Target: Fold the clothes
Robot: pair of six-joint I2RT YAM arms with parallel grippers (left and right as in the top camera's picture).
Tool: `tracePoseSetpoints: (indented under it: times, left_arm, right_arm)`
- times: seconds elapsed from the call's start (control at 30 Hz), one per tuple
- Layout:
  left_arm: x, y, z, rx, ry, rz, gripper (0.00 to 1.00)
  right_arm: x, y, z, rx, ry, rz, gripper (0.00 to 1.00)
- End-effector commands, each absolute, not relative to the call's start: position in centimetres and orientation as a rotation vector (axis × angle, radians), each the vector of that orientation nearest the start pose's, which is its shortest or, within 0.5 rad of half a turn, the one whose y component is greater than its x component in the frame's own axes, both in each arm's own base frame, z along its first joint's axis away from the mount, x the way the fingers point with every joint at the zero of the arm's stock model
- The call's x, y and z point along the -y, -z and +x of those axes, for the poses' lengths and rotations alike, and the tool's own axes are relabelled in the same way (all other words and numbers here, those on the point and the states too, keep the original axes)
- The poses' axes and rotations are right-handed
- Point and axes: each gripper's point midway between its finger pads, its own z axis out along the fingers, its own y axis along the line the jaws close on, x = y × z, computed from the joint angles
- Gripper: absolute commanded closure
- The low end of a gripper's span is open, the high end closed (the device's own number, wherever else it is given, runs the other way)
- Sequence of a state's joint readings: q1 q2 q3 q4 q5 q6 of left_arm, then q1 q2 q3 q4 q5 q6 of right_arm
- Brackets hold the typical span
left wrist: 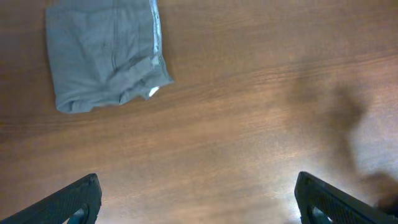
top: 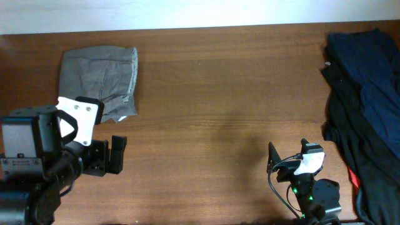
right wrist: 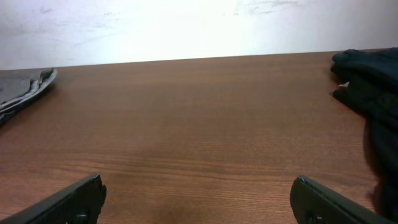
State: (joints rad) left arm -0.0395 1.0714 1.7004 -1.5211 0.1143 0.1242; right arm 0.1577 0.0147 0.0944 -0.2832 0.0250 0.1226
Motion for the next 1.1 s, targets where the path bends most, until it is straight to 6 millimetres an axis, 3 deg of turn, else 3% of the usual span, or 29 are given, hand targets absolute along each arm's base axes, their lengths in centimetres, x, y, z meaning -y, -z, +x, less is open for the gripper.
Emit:
tracePoseSetpoints:
  times: [0.0,0.1,0.17,0.3,0.43,0.57,0.93,1.07]
  left_arm:
    - [3.1,-36.8,21.8,-2.283,0.085,0.289,0.01]
    - [5.1,-37.0,24.1,-2.068,0.166,0.347,0.01]
    - [7.6,-34.2,25.0,-1.898,0.245,0.438,0.01]
    - [9.7,-29.3,24.6,-1.770,0.289,0.504,0.01]
    - [10.9,-24.2,23.4,-1.674,0.347,0.511,0.01]
    - [10.8,-21.0,22.8,-1.652,0.388,0.467,0.01]
    - [9.9,-19.6,21.6,-1.602,0.347,0.433,0.01]
    - [9.6,-17.8,21.9,-1.619,0.328,0.416,0.01]
  right_arm:
    - [-3.2,-14.5,23.4,-1.775,-0.176,-0.017,0.01]
    - [-3.2,-14.5,23.4,-1.775,-0.176,-0.017,0.01]
    - [-3.2,-14.5,23.4,-1.775,-0.176,-0.017,0.01]
    - [-3.2,-14.5,23.4,-1.775,-0.176,-0.017,0.01]
    - [-3.2,-14.5,23.4,-1.775,-0.176,-0.017,0.01]
    - [-3.2,-14.5,23.4,-1.775,-0.176,-0.017,0.01]
    - [-3.2,-14.5,23.4,-1.775,-0.176,-0.017,0.01]
    - [-3.2,-14.5,23.4,-1.775,-0.176,-0.017,0.01]
